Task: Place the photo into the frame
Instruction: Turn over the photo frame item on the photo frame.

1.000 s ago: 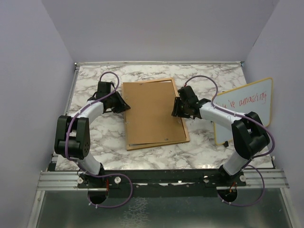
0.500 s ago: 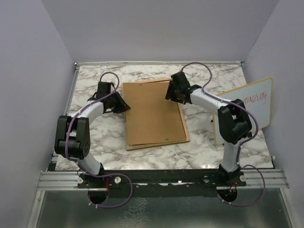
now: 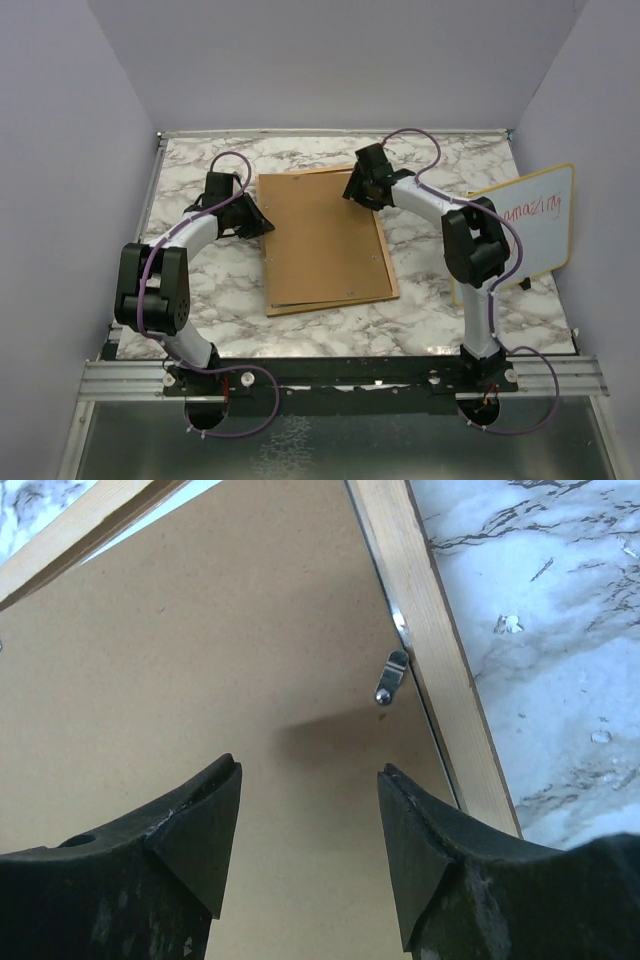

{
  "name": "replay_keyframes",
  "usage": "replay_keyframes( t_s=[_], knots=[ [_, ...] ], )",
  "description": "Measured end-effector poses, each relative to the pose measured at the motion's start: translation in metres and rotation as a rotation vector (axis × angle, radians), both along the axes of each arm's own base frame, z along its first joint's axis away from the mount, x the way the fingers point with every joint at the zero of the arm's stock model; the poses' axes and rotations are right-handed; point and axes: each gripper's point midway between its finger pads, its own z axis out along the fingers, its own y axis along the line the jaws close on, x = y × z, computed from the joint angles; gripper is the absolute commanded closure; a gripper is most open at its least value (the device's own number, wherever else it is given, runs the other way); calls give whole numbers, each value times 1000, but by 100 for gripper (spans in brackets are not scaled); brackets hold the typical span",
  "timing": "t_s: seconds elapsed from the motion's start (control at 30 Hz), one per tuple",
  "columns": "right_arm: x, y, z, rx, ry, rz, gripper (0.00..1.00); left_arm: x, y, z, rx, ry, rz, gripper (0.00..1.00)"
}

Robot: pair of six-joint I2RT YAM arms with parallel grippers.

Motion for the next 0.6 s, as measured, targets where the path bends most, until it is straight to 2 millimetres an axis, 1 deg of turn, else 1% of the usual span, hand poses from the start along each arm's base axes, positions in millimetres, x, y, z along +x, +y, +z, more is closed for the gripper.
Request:
replay_keyframes(
  t_s=[0.17,0.23,0.33,0.47,0.6],
  knots=[
    [5,-1,-15,6,37,-40,37,0,0,0,1,1,-1,88],
    [9,-2,-11,10,34,-62,37,-1,0,-1,2,6,-3,88],
    [12,-4,-10,7,34,-90,36,-2,0,-2,2,11,-3,88],
    [16,-8,-15,-10,42,-119,36,-2,1,-1,4,13,-5,88],
    [25,-9,-16,-20,34,-146,36,-2,1,-2,5,16,-6,88]
  ],
)
